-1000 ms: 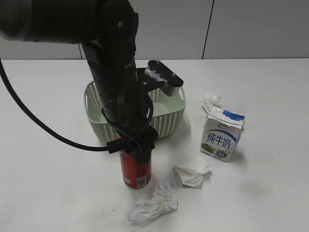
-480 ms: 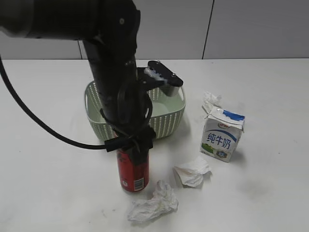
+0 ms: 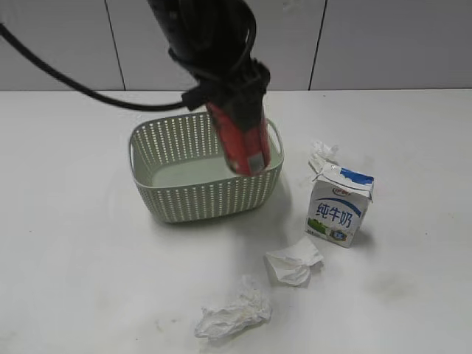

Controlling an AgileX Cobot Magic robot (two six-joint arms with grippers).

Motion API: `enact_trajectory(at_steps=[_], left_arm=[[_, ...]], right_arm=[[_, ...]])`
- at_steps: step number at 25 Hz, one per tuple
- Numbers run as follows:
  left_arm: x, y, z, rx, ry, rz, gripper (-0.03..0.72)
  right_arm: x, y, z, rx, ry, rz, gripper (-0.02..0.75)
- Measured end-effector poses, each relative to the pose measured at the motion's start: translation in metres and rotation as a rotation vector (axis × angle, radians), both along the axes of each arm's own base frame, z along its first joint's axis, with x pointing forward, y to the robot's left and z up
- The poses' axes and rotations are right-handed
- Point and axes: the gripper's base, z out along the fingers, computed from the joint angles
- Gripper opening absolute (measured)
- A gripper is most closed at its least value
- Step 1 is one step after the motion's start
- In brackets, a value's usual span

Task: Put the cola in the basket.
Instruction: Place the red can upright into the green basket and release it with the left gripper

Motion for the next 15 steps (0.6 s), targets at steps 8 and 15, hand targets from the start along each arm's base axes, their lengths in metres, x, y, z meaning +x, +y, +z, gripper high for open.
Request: enact_trajectory(at_steps=[8, 15], left_arm=[[0.036, 0.021, 0.042, 0.013, -0.214, 0.082, 0.532], [0.073, 0.009, -0.019, 0.085, -0.114, 0.11, 0.532]], right_arm=[[0.0, 0.0, 0.0, 0.0, 0.0, 0.0, 0.571], [0.0, 0.0, 0.0, 0.001, 0.0, 0.0, 0.571]])
